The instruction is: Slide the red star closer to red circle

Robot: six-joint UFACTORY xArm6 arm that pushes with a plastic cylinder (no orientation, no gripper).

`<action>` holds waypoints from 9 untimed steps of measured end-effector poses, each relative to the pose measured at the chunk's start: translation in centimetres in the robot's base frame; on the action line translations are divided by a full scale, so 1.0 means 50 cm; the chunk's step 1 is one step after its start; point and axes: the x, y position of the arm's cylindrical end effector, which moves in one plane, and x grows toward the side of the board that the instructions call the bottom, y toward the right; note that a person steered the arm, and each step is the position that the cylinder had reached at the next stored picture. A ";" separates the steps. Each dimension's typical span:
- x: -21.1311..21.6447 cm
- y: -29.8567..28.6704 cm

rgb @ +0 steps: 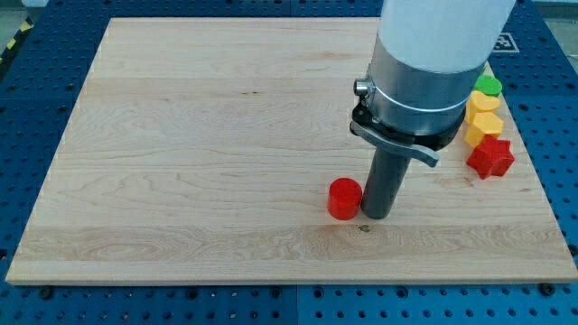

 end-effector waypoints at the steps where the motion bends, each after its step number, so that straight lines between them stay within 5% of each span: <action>1: 0.006 0.139; 4: 0.044 0.487; 7: -0.135 0.484; 9: -0.113 0.435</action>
